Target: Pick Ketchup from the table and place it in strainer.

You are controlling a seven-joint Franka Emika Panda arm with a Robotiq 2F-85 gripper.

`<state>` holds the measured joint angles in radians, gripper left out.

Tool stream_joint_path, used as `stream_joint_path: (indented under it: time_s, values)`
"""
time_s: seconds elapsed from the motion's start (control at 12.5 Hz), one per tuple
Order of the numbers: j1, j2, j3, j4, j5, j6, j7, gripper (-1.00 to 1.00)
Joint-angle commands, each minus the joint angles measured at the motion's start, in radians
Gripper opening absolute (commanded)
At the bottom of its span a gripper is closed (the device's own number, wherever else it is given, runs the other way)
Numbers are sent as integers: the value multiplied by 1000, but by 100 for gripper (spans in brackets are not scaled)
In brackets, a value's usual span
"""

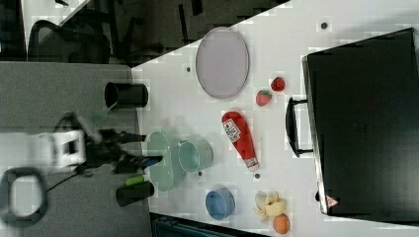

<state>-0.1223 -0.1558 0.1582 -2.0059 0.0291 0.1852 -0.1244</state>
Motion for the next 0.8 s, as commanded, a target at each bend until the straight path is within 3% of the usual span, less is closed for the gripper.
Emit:
stream_joint_path:
  time_s: [0.08, 0.48, 0.8]
  values:
    - [-4, 117, 7, -73, 0, 113, -261, 100]
    - [-3, 218, 16, -195, 0, 412, -699, 100]
    - [1, 302, 19, -285, 0, 595, -836, 100]
